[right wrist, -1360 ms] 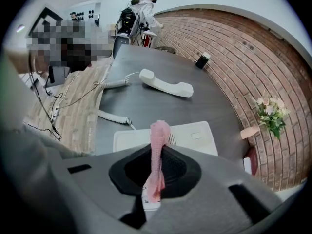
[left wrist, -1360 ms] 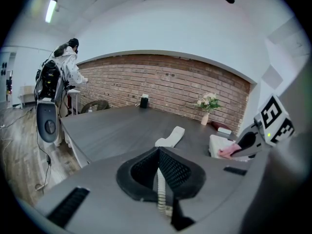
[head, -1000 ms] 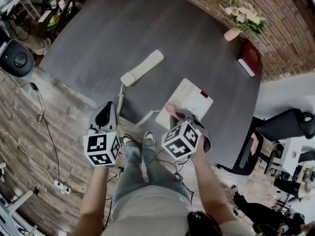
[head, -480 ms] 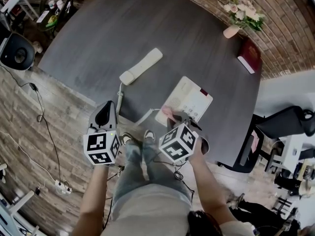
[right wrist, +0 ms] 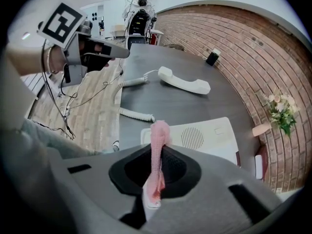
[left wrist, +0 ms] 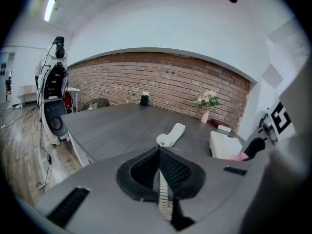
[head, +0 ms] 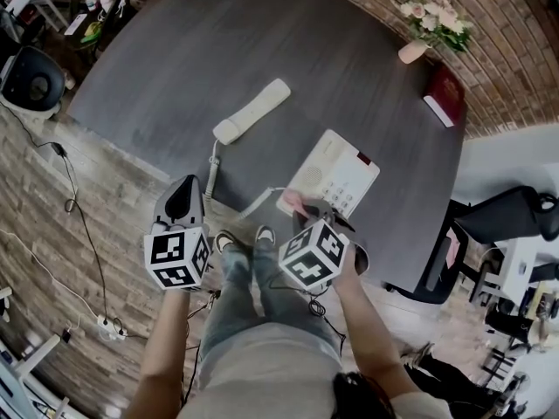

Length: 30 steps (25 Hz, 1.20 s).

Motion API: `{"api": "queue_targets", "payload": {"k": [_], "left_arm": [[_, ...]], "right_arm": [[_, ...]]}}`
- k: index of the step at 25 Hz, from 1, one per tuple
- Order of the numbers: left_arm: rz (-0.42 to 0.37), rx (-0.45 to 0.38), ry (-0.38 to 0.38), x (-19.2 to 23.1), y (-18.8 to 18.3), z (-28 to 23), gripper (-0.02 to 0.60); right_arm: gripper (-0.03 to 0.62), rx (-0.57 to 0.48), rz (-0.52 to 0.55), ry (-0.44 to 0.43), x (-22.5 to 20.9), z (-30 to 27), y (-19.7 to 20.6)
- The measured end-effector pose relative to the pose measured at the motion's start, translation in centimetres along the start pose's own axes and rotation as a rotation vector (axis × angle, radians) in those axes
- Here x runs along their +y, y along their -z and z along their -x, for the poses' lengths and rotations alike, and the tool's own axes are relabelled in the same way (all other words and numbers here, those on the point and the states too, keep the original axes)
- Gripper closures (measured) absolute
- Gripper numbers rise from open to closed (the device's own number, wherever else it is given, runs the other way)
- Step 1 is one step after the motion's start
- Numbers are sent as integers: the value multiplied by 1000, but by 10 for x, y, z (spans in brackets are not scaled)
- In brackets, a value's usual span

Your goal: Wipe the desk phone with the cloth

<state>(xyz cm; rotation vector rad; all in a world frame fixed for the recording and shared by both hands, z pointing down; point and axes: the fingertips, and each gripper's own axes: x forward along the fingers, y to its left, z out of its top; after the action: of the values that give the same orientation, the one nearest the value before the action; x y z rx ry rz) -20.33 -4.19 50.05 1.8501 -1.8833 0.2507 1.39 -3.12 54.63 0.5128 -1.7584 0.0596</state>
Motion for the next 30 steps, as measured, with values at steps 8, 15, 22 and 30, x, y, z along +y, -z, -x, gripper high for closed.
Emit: {"api": "queue_targets", "payload": {"k": [8,15,22,30], "left_arm": [[6,-2,-4,1,2,3,577],[6,2,-5,1,3,5,577],[8,2,-3,-1,5,7,577],[12,3,-5,-2,7,8,577]], "right_arm": [[571,5,9,-38,18,-1,2],[571,6,15,-64,30,-1,2],[571,8,16,-80,39,0,5],[571,2,4,-118,48,3,4]]}}
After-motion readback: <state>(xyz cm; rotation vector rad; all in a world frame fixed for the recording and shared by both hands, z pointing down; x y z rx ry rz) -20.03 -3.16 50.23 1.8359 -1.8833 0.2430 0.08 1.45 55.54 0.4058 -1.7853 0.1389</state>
